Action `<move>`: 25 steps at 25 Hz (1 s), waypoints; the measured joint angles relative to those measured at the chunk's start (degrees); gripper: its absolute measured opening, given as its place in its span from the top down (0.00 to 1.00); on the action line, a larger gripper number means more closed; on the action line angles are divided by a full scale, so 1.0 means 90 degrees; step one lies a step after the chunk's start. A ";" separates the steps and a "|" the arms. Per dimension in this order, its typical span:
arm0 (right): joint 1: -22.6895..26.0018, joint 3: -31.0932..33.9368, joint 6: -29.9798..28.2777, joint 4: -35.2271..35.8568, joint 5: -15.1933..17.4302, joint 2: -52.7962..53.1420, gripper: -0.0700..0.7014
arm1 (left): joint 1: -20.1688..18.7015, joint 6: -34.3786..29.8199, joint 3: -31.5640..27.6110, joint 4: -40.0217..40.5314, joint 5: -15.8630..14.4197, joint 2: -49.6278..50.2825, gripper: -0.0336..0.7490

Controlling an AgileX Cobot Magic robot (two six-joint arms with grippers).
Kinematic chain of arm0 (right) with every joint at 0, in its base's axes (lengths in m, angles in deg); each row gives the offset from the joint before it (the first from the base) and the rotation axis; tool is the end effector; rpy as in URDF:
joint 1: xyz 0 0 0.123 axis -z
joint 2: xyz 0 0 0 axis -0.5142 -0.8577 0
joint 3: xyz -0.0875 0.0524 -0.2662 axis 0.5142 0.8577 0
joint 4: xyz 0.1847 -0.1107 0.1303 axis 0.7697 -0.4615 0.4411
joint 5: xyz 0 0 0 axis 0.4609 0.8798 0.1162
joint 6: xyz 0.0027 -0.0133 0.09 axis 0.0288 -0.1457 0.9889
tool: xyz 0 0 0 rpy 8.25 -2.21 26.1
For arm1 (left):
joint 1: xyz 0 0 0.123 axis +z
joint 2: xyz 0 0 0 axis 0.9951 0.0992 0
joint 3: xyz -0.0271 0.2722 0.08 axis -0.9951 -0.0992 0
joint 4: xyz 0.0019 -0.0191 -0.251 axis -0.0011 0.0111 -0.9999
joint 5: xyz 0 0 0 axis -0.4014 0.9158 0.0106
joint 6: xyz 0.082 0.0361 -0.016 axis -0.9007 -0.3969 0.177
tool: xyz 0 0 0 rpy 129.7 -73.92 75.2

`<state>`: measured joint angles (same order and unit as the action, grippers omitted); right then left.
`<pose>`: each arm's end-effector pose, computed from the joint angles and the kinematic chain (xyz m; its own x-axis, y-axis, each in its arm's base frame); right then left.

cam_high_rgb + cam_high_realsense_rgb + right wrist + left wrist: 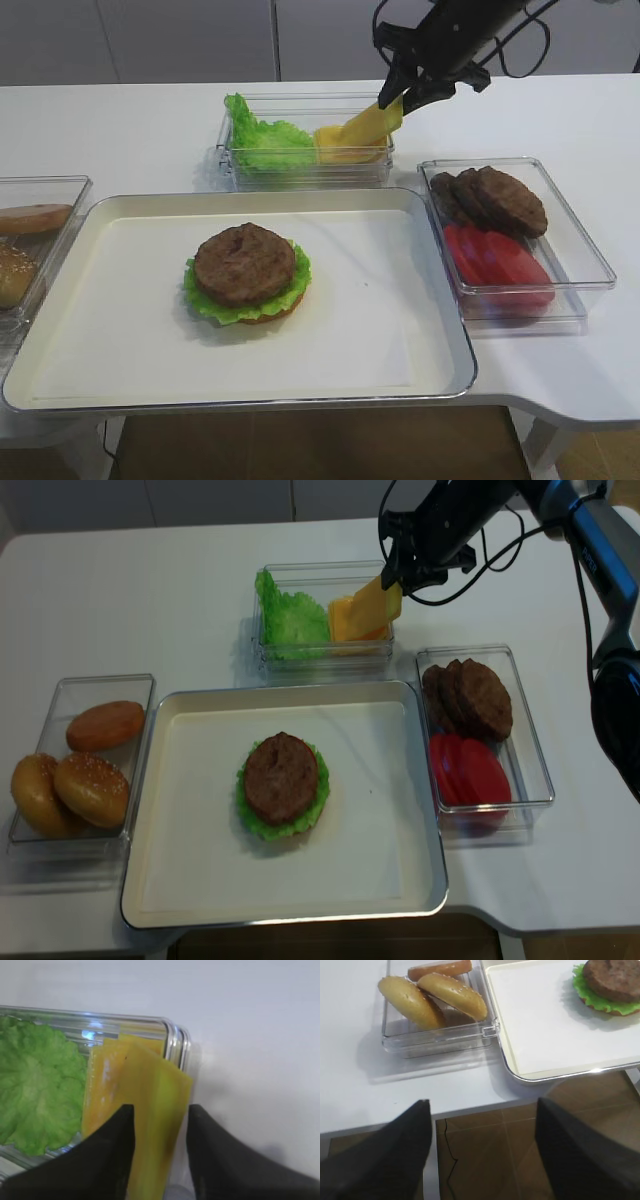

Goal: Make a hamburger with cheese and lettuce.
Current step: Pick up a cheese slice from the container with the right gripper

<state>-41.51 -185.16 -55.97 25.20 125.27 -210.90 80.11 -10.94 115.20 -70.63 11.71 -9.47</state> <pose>0.4939 0.1381 0.2526 -0.9336 0.0047 -0.3583 -0.1973 0.8280 0.5249 -0.0118 0.0030 0.2647 -0.5571 0.0119 -0.8304 0.0384 0.9992 -0.0115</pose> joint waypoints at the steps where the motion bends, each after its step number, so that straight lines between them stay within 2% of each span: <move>1: 0.0000 0.0000 0.0000 0.0037 0.0000 0.0000 0.58 | 0.0000 0.0000 0.0000 0.0000 0.0000 0.0000 0.34; 12: 0.0000 -0.0026 0.0000 0.0113 0.0000 0.0000 0.83 | 0.0000 0.0000 0.0000 0.0000 0.0000 0.0000 0.34; 18: 0.0000 -0.0026 0.0000 0.0129 0.0051 0.0000 0.85 | 0.0000 0.0000 0.0000 0.0000 0.0000 0.0000 0.34; 25: 0.0000 -0.0026 0.0000 0.0129 0.0412 0.0025 0.85 | 0.0000 0.0000 0.0000 0.0000 0.0000 0.0000 0.34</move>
<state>-41.51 -185.39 -55.97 26.36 128.97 -210.68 80.11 -10.94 115.20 -70.63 11.71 -9.47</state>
